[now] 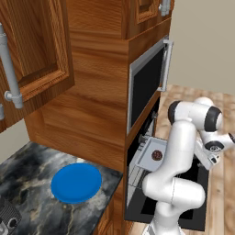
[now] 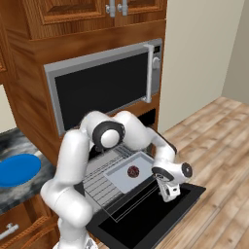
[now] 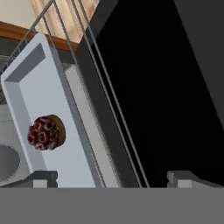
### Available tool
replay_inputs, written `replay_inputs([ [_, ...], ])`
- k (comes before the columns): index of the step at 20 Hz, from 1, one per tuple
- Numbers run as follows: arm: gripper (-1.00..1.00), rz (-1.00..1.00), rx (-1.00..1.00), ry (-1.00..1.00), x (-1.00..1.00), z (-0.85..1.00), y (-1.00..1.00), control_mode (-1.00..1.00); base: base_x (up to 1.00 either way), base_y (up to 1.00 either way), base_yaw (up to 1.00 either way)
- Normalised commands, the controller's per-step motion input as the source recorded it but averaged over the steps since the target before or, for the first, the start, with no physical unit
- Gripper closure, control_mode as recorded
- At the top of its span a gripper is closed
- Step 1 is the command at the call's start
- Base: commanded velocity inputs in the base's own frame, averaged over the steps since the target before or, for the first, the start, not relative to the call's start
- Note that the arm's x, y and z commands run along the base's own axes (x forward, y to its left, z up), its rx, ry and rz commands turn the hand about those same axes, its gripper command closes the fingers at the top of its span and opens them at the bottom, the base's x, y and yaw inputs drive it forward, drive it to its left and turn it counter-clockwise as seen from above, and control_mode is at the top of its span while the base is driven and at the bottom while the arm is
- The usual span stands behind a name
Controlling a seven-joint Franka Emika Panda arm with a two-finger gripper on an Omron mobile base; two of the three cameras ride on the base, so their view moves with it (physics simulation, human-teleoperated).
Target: Take the baked cake out of the oven and place it on the plate for cooling. Then close the oven door.
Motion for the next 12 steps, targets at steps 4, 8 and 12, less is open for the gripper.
replay_inputs([
  [4,-1.0,0.24,-0.08,-0.02,0.0,0.32,0.0,-1.0,0.0,0.0,0.0],
  [8,-1.0,0.28,-0.05,-0.02,0.0,0.32,0.0,-1.0,0.0,0.0,0.0],
  [12,-1.0,0.3,-0.05,-0.05,-0.03,0.27,0.01,-1.0,0.0,0.0,0.0],
])
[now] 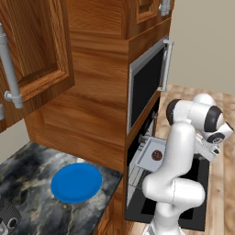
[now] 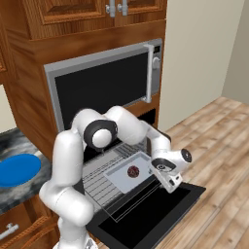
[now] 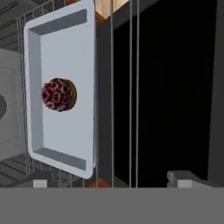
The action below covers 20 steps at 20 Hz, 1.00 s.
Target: Take the baked cake out of the oven and place it on the plate for cooling. Then close the oven door.
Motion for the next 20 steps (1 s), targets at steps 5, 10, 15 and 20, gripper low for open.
replay_inputs([
  [5,-1.0,0.3,-0.1,-0.18,-0.05,0.09,0.08,-1.0,0.0,0.0,0.0],
  [10,-1.0,0.25,-0.11,-0.2,0.0,0.07,0.15,-1.0,0.0,0.0,0.0],
  [15,-1.0,0.24,-0.07,-0.11,0.03,0.16,0.18,-1.0,0.0,0.0,0.0],
  [20,-1.0,0.21,-0.08,-0.01,0.02,0.21,0.24,-1.0,0.0,0.0,0.0],
])
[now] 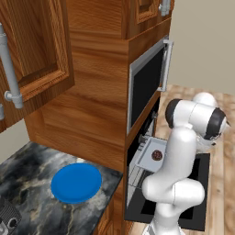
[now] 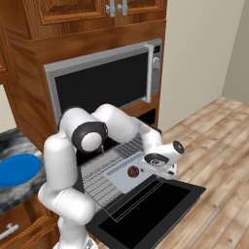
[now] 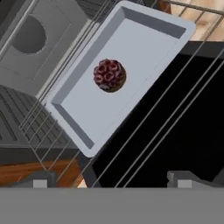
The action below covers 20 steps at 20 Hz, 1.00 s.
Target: Take the baked cake out of the oven and place it on the plate for cooling. Then close the oven door.
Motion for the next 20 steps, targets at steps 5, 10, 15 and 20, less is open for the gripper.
replay_inputs([
  [5,-1.0,0.16,-0.14,-0.02,0.07,0.19,0.31,-1.0,0.0,0.0,0.0],
  [10,-1.0,0.1,-0.21,-0.12,0.0,0.0,0.36,-1.0,0.0,0.0,0.0],
  [15,-1.0,0.03,-0.19,-0.11,0.0,0.0,0.36,-1.0,0.0,0.0,0.0],
  [20,-1.0,0.02,-0.08,-0.01,0.01,0.07,0.16,-1.0,0.0,0.0,0.0],
])
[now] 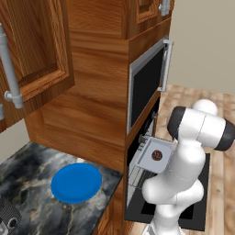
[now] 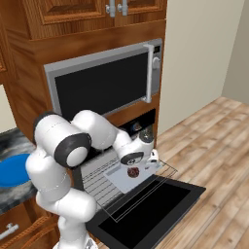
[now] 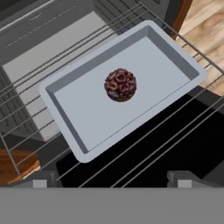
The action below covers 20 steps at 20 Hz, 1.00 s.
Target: Take the baked cake out of the oven and place it on the plate for cooling. Then close the oven door.
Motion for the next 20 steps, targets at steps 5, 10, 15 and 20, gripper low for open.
replay_inputs([
  [5,-1.0,0.02,-0.04,0.0,0.0,0.09,0.15,-1.0,0.0,0.0,0.0],
  [10,-1.0,0.0,-0.03,0.0,0.0,0.03,0.11,-1.0,0.0,0.0,0.0],
  [15,-1.0,0.0,0.0,0.0,0.0,0.0,0.04,-1.0,0.0,0.0,0.0],
  [20,-1.0,0.0,0.0,0.0,0.08,-0.01,0.1,-1.0,0.0,0.0,0.0],
])
